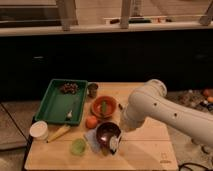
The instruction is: Place brush in metal cup
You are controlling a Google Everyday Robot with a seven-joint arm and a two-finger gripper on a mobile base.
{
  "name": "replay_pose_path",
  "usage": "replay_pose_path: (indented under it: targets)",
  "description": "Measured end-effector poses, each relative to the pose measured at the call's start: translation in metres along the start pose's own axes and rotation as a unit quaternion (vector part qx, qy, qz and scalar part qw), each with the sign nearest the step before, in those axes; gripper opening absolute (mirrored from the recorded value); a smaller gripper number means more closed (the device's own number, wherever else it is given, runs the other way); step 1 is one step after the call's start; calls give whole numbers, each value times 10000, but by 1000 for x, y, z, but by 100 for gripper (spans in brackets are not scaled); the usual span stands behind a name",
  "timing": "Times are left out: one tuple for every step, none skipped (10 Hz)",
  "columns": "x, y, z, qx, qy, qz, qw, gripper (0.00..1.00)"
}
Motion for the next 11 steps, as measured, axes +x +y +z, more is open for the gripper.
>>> replay_pose_path:
  targets:
    - [4, -15, -2, 11, -119, -113, 9999, 4]
    - [7, -21, -3, 13, -180, -154, 9997, 4]
    - [11, -30, -4, 21, -258, -234, 9994, 4]
    - [16, -43, -4, 51, -337, -356, 9988, 4]
    - [22, -53, -4, 101, -380, -428, 9983, 4]
    - [25, -58, -3, 103, -446, -494, 9977, 4]
    - [30, -67, -2, 141, -508, -581, 9969, 4]
    - [34, -75, -1, 171, -537, -647, 9963, 4]
    - [36, -78, -1, 178, -556, -682, 9960, 4]
    - [39, -83, -1, 190, -572, -728, 9955, 4]
    - [44, -89, 0, 221, -583, -782, 9950, 4]
